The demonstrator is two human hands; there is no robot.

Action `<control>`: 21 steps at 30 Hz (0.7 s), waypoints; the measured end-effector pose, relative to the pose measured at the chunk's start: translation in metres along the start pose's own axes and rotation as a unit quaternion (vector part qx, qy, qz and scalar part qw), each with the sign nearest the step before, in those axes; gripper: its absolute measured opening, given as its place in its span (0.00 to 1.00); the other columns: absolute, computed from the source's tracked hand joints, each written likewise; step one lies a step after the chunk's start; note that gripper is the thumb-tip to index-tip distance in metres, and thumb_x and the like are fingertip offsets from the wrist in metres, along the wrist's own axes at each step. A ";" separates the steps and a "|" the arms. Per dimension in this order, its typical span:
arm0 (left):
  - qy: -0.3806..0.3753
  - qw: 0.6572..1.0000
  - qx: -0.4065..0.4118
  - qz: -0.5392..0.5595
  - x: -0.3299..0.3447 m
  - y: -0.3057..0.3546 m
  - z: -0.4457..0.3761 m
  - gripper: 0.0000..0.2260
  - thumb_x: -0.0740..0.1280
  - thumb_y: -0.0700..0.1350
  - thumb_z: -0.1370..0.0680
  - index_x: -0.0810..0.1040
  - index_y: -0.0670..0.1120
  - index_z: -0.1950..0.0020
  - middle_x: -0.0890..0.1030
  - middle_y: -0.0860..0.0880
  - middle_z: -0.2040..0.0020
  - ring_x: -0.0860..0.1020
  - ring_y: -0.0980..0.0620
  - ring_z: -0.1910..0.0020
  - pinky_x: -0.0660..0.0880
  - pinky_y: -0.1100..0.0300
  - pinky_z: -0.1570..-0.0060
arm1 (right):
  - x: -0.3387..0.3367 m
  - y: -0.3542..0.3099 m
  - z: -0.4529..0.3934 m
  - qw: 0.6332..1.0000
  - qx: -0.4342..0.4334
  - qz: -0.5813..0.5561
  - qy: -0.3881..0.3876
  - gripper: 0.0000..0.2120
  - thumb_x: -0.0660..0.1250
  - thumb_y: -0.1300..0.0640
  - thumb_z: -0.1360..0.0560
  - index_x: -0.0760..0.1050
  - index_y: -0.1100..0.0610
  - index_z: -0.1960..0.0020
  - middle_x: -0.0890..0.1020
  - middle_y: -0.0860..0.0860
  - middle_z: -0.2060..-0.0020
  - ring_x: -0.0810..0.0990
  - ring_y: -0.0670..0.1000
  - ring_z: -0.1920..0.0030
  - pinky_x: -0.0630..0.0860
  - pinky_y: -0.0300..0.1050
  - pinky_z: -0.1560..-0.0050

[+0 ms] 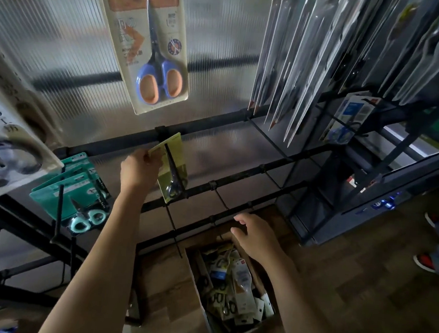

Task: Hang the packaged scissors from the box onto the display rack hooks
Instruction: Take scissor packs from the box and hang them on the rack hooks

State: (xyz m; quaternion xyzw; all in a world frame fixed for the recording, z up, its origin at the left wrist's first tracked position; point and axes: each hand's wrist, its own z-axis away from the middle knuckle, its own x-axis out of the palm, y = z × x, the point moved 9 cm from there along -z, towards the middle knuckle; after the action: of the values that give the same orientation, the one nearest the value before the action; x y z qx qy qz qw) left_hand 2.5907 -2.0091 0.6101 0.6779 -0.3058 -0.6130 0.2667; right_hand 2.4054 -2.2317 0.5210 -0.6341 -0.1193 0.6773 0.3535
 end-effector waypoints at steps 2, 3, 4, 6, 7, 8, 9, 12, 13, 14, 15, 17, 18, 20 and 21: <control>-0.009 0.999 -0.033 -0.010 0.005 -0.014 0.010 0.13 0.63 0.47 0.21 0.78 0.42 0.42 0.81 0.42 0.48 0.78 0.42 0.50 0.71 0.57 0.56 | 0.005 0.005 0.004 1.000 0.008 -0.006 -0.007 0.18 0.62 0.52 0.21 0.69 0.54 0.32 0.74 0.51 0.36 0.72 0.49 0.36 0.70 0.41 0.40; -0.011 0.998 -0.054 -0.008 0.009 -0.021 0.018 0.14 0.63 0.47 0.21 0.76 0.42 0.39 0.81 0.42 0.46 0.77 0.42 0.47 0.71 0.57 0.54 | 0.009 0.009 0.006 1.000 0.012 -0.009 -0.013 0.18 0.62 0.52 0.21 0.69 0.54 0.32 0.74 0.51 0.36 0.72 0.49 0.36 0.71 0.42 0.40; -0.011 0.997 -0.073 -0.005 0.013 -0.029 0.028 0.15 0.63 0.47 0.21 0.75 0.42 0.38 0.80 0.42 0.44 0.77 0.41 0.45 0.71 0.56 0.52 | 0.014 0.014 0.009 1.000 0.020 -0.011 -0.021 0.18 0.62 0.52 0.21 0.69 0.55 0.32 0.74 0.51 0.36 0.73 0.49 0.36 0.71 0.42 0.40; -0.018 0.995 -0.093 -0.019 0.025 -0.042 0.054 0.14 0.62 0.46 0.21 0.75 0.42 0.38 0.80 0.40 0.44 0.76 0.40 0.44 0.71 0.55 0.51 | 0.023 0.026 0.016 0.999 0.031 -0.013 -0.029 0.19 0.62 0.53 0.21 0.69 0.55 0.32 0.74 0.51 0.37 0.72 0.50 0.37 0.71 0.42 0.41; -0.032 0.995 -0.095 -0.031 0.035 -0.048 0.069 0.13 0.61 0.45 0.21 0.76 0.42 0.39 0.80 0.40 0.44 0.76 0.39 0.45 0.70 0.55 0.53 | 0.027 0.033 0.021 0.999 0.039 -0.016 -0.032 0.19 0.62 0.52 0.21 0.69 0.55 0.32 0.74 0.51 0.37 0.72 0.50 0.37 0.71 0.43 0.40; -0.054 0.993 -0.095 -0.045 0.048 -0.054 0.085 0.13 0.61 0.45 0.21 0.76 0.42 0.40 0.80 0.39 0.45 0.76 0.38 0.46 0.68 0.56 0.54 | 0.032 0.041 0.026 0.998 0.051 -0.020 -0.039 0.19 0.62 0.52 0.21 0.69 0.55 0.31 0.74 0.50 0.37 0.72 0.50 0.37 0.71 0.43 0.41; -0.082 0.990 -0.097 -0.060 0.063 -0.061 0.102 0.13 0.61 0.44 0.21 0.75 0.42 0.39 0.80 0.39 0.45 0.76 0.38 0.46 0.68 0.57 0.55 | 0.038 0.051 0.031 0.997 0.060 -0.025 -0.045 0.20 0.63 0.52 0.22 0.69 0.54 0.31 0.74 0.50 0.37 0.73 0.50 0.37 0.71 0.43 0.41; -0.184 0.970 -0.105 -0.121 0.113 -0.084 0.157 0.13 0.61 0.45 0.20 0.73 0.42 0.37 0.80 0.39 0.45 0.77 0.38 0.47 0.74 0.55 0.53 | 0.057 0.081 0.048 0.994 0.082 -0.026 -0.059 0.20 0.65 0.52 0.23 0.70 0.55 0.33 0.75 0.50 0.39 0.75 0.50 0.39 0.74 0.45 0.42; -0.219 0.960 -0.097 -0.145 0.129 -0.089 0.174 0.14 0.61 0.45 0.20 0.72 0.42 0.37 0.79 0.39 0.44 0.77 0.39 0.47 0.75 0.53 0.50 | 0.064 0.092 0.053 0.994 0.086 -0.027 -0.060 0.20 0.66 0.53 0.24 0.71 0.55 0.34 0.76 0.51 0.39 0.76 0.51 0.39 0.74 0.48 0.41; -0.250 0.951 -0.082 -0.162 0.145 -0.093 0.191 0.14 0.61 0.45 0.20 0.72 0.42 0.36 0.79 0.40 0.43 0.77 0.39 0.46 0.75 0.52 0.49 | 0.072 0.103 0.058 0.994 0.090 -0.025 -0.061 0.20 0.67 0.53 0.25 0.72 0.56 0.34 0.77 0.52 0.40 0.76 0.53 0.39 0.74 0.49 0.41; -0.272 0.945 -0.068 -0.170 0.160 -0.095 0.207 0.14 0.61 0.45 0.20 0.72 0.42 0.36 0.79 0.40 0.43 0.77 0.39 0.46 0.75 0.52 0.49 | 0.080 0.114 0.065 0.993 0.095 -0.020 -0.059 0.21 0.67 0.53 0.25 0.72 0.57 0.34 0.78 0.53 0.40 0.75 0.54 0.39 0.73 0.49 0.40; -0.305 0.935 -0.053 -0.174 0.188 -0.105 0.235 0.15 0.62 0.45 0.21 0.72 0.45 0.35 0.79 0.41 0.43 0.78 0.40 0.46 0.74 0.54 0.51 | 0.094 0.139 0.078 0.993 0.110 -0.006 -0.048 0.21 0.66 0.55 0.24 0.72 0.58 0.33 0.77 0.53 0.40 0.74 0.54 0.38 0.71 0.47 0.39; -0.323 0.928 -0.048 -0.178 0.204 -0.112 0.247 0.16 0.62 0.46 0.22 0.72 0.46 0.34 0.79 0.42 0.42 0.77 0.41 0.45 0.73 0.54 0.50 | 0.102 0.152 0.084 0.993 0.113 -0.002 -0.038 0.20 0.66 0.56 0.24 0.72 0.58 0.33 0.77 0.53 0.40 0.74 0.53 0.38 0.71 0.46 0.40; -0.362 0.912 -0.041 -0.190 0.238 -0.132 0.268 0.19 0.63 0.46 0.22 0.70 0.47 0.32 0.76 0.44 0.37 0.73 0.43 0.39 0.71 0.52 0.42 | 0.121 0.182 0.092 0.992 0.120 0.007 -0.024 0.18 0.66 0.58 0.25 0.73 0.59 0.36 0.79 0.54 0.42 0.75 0.55 0.39 0.70 0.46 0.41; -0.380 0.902 -0.041 -0.201 0.254 -0.143 0.276 0.19 0.62 0.46 0.22 0.69 0.47 0.31 0.74 0.45 0.34 0.70 0.44 0.35 0.68 0.52 0.38 | 0.133 0.198 0.096 0.991 0.132 0.014 -0.028 0.18 0.66 0.58 0.25 0.73 0.59 0.35 0.78 0.54 0.41 0.75 0.55 0.39 0.70 0.46 0.41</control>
State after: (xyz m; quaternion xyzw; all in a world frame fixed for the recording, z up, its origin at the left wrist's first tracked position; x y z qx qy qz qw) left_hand 2.3441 -2.0982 0.3054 0.4295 -0.2155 -0.8765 0.0286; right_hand 2.2569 -2.2638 0.3133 -0.5642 -0.0301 0.7098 0.4207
